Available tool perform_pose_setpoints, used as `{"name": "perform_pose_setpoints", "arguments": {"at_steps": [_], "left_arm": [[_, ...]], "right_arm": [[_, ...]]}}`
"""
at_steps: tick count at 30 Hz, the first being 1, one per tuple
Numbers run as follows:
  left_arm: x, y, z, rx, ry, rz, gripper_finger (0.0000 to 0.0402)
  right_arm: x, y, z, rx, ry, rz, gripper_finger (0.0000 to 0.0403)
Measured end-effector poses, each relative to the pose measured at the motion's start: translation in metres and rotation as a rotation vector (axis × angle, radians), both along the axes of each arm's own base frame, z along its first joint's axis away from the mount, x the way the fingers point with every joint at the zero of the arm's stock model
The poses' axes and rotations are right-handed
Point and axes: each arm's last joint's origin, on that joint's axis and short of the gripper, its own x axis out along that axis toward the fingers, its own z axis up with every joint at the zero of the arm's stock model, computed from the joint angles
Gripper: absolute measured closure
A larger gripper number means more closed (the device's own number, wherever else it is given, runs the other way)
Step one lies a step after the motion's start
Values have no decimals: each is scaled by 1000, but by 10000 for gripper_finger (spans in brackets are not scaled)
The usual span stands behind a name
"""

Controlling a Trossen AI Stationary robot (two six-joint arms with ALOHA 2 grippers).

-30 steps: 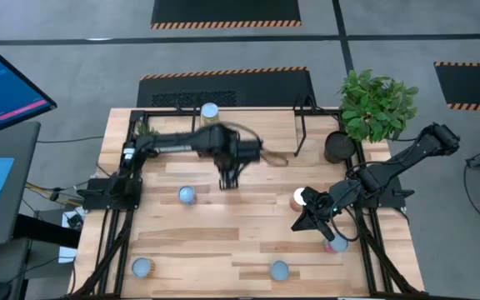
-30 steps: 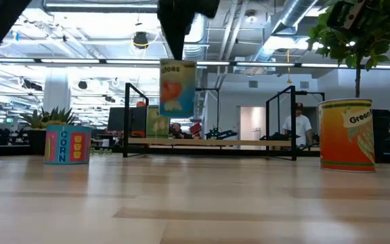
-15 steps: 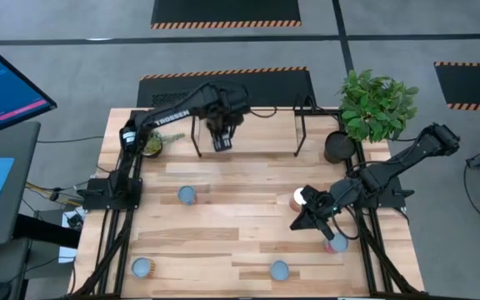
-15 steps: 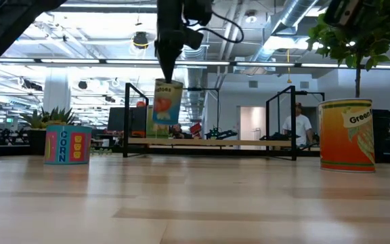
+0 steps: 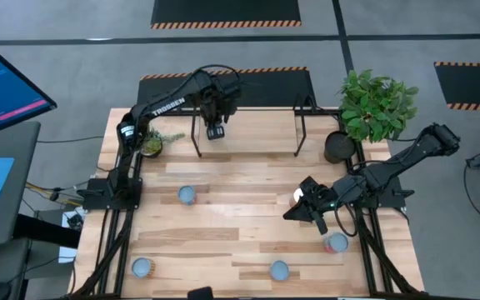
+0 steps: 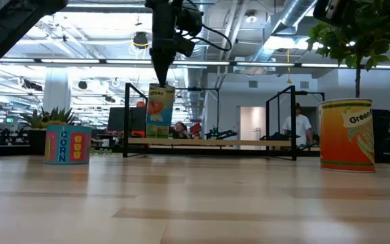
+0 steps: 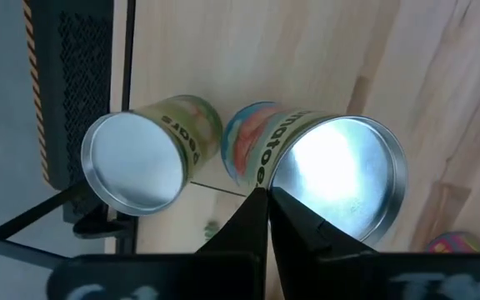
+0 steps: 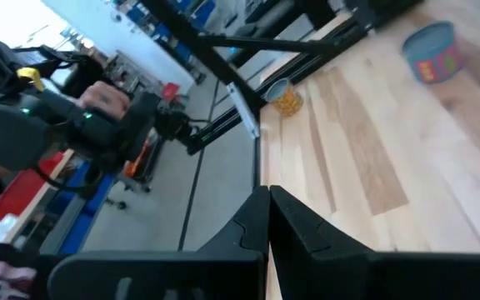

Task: Pick and place cans onto a shelf
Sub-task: Put the canned tomatoes on the shelf

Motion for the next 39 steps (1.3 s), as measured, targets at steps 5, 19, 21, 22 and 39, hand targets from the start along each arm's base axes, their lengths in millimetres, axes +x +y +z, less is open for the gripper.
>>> {"name": "perform_pose_setpoints", "arguments": {"at_steps": [5, 19, 21, 22, 39], "left_arm": [[-1, 3, 0, -37, -21, 13, 401], [-2, 3, -13, -64, 25, 1, 401], [-2, 4, -13, -64, 24, 13, 401], [-2, 4, -13, -64, 24, 14, 401], [0, 0, -13, -38, 35, 19, 401]], "right_arm": [[0, 0, 0, 3, -3, -2, 370], [0, 0, 0, 3, -4, -2, 370], [0, 0, 0, 3, -4, -2, 370], [0, 0, 0, 3, -4, 0, 370], [0, -1, 1, 9, -4, -50, 370]]}}
